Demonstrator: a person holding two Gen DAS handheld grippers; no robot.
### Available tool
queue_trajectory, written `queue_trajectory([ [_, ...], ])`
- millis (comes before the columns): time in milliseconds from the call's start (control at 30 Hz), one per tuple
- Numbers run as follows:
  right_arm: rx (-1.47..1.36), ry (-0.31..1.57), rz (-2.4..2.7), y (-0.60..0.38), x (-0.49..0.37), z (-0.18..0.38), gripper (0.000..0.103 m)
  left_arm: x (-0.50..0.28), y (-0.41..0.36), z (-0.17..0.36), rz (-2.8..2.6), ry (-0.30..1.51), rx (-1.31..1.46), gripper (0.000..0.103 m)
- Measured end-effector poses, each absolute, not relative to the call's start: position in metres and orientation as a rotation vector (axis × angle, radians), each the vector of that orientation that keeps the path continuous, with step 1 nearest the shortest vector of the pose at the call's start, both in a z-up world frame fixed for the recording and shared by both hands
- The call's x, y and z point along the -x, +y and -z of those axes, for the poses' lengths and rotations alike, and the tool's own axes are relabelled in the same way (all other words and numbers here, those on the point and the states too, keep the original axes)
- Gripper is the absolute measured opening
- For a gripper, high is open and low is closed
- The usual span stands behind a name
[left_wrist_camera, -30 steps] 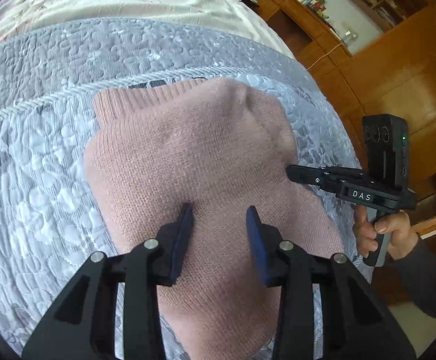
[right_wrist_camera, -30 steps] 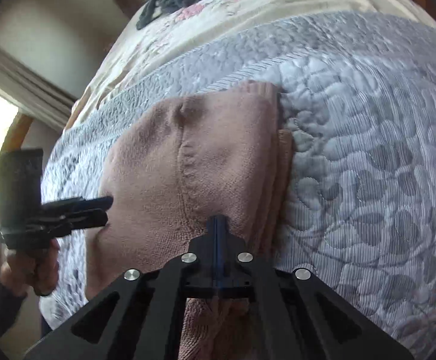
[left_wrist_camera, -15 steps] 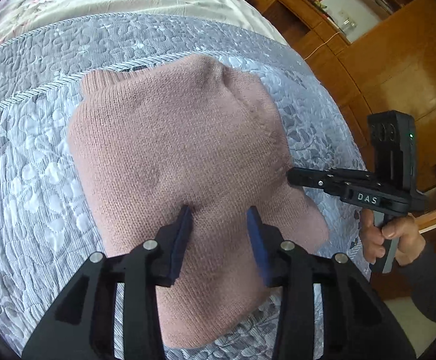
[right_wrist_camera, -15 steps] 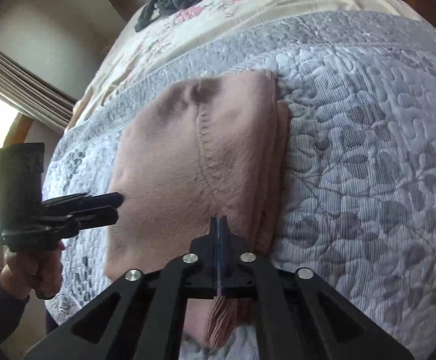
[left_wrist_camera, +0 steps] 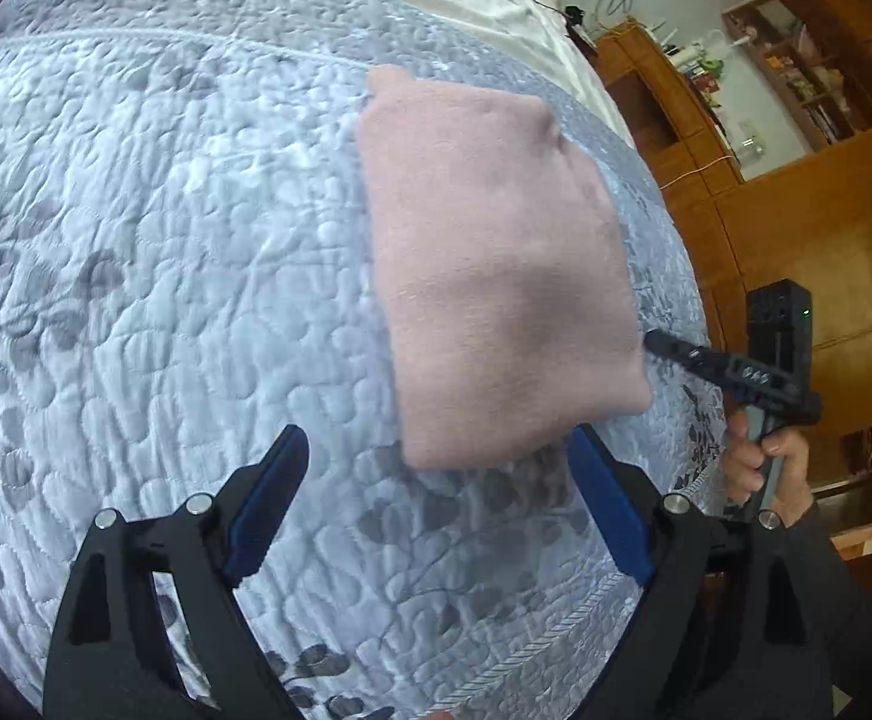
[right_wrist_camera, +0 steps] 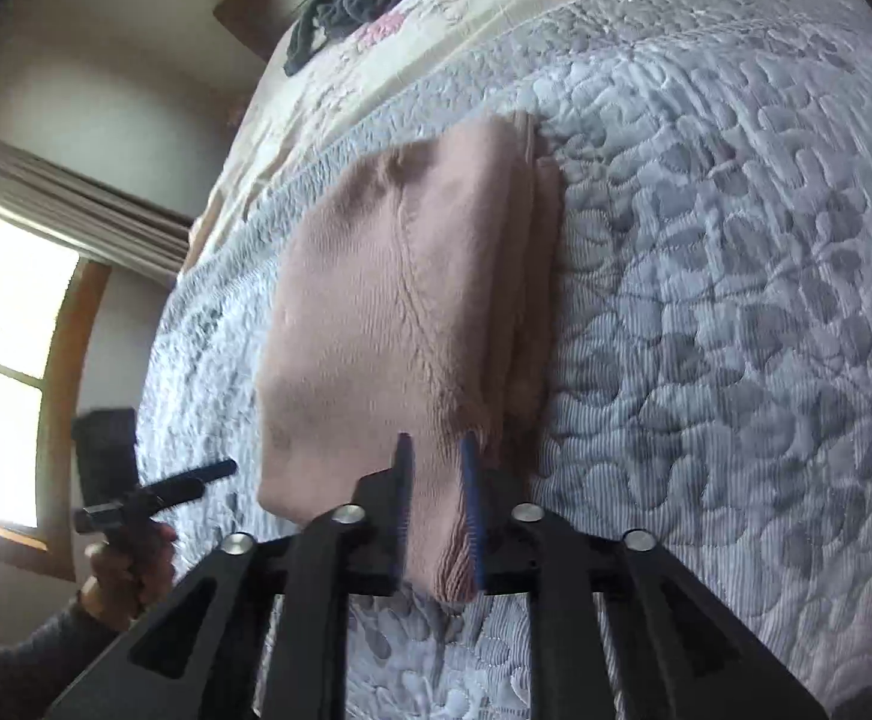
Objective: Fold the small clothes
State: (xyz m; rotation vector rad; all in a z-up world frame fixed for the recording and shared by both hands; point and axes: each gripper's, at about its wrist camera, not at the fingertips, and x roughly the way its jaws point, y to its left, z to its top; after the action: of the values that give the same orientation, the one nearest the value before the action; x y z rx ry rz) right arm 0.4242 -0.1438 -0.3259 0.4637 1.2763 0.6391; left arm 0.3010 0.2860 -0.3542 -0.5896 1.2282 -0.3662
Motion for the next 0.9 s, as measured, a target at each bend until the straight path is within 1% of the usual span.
queue_trajectory([
  [33,-0.525,1.282,-0.635,-0.151,-0.435,0.327,0.051,-0.301,0.291,0.359,0.369,1.230,0.610,0.087],
  [67,-0.599,1.288,-0.638,-0.158,-0.447,0.331,0.080,-0.302,0.295,0.363,0.378,1.228,0.644,0.087],
  [100,-0.670,1.299,-0.644,-0.164,-0.459,0.337,0.088,-0.303,0.298,0.366,0.390,1.223,0.681,0.087],
  [200,-0.850,1.349,-0.679,-0.168,-0.495,0.361,0.088,-0.311,0.304,0.377,0.451,1.200,0.806,0.087],
  [267,-0.890,1.388,-0.703,-0.161,-0.515,0.374,0.088,-0.319,0.303,0.385,0.475,1.200,0.856,0.087],
  [433,-0.780,1.472,-0.715,-0.132,-0.546,0.393,0.089,-0.338,0.294,0.410,0.566,1.234,0.958,0.087],
  [567,-0.734,1.481,-0.742,-0.119,-0.555,0.397,0.089,-0.346,0.287,0.433,0.636,1.236,1.058,0.087],
  [767,-0.728,1.470,-0.774,-0.102,-0.565,0.400,0.089,-0.350,0.265,0.436,0.722,1.236,1.052,0.088],
  [900,-0.728,1.459,-0.791,-0.091,-0.569,0.401,0.089,-0.354,0.237,0.431,0.758,1.265,0.968,0.092],
])
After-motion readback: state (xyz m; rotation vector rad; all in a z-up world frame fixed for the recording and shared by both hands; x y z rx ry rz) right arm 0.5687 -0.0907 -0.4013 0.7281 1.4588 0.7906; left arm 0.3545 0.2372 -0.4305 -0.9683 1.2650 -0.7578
